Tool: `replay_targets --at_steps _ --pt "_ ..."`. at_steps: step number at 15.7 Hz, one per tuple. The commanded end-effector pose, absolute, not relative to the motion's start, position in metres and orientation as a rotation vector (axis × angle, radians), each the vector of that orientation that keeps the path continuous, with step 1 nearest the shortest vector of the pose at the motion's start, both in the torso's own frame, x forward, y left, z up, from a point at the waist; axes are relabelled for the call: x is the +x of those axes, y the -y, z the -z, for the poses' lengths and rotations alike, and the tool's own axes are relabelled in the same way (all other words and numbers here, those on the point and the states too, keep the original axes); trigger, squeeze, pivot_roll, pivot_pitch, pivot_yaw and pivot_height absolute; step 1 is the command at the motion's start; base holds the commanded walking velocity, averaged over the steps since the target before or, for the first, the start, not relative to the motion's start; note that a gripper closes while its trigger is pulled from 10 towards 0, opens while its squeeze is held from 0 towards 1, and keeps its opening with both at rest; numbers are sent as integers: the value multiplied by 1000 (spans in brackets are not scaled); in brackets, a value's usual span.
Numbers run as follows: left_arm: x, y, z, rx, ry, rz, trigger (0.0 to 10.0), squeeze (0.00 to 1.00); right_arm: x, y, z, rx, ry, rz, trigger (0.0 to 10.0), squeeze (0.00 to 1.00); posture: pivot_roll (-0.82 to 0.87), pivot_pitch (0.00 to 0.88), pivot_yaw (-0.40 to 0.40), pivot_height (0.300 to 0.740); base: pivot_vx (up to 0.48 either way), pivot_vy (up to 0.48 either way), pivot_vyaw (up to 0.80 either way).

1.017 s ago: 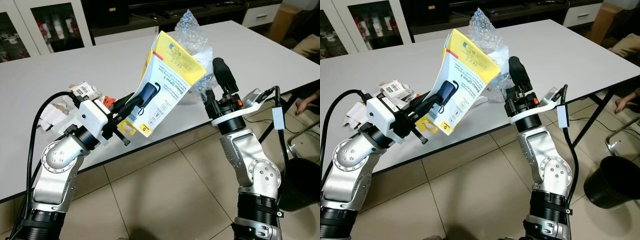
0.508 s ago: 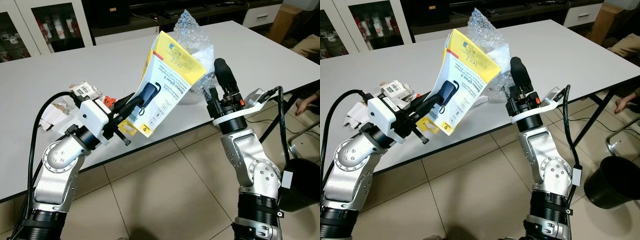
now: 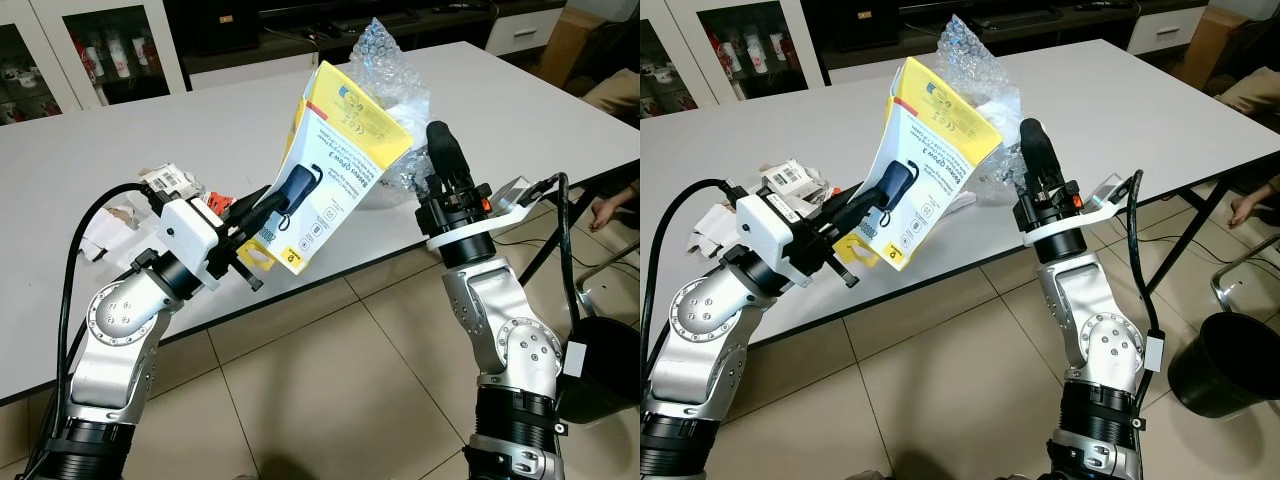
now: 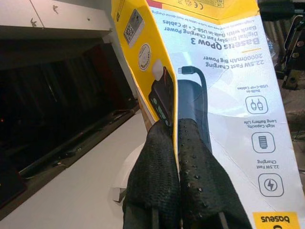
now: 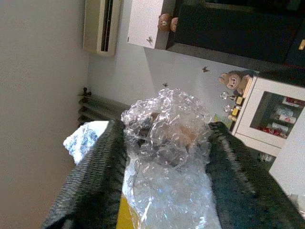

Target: Picking trash to rubbish bin

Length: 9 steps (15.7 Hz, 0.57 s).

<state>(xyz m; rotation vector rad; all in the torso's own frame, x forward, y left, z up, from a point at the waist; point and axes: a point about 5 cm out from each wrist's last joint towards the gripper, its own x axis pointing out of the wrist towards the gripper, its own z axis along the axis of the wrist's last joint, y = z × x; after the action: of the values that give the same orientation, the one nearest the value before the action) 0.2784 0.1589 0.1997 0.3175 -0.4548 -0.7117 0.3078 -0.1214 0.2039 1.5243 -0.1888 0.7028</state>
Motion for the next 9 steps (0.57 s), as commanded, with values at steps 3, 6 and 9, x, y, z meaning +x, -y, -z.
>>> replay_targets --at_steps 3,6,9 --pt "281 -156 -200 328 451 726 0 0 307 121 -205 1521 204 -714 0 0 -32 24 -3 740 0 0 0" --pt "281 -157 -199 333 445 725 0 0 310 125 -208 1541 244 -684 0 0 -32 15 -3 740 0 0 0" --pt "283 -158 -197 333 438 725 0 0 314 141 -216 1567 327 -634 0 0 -32 0 -2 740 0 0 0"
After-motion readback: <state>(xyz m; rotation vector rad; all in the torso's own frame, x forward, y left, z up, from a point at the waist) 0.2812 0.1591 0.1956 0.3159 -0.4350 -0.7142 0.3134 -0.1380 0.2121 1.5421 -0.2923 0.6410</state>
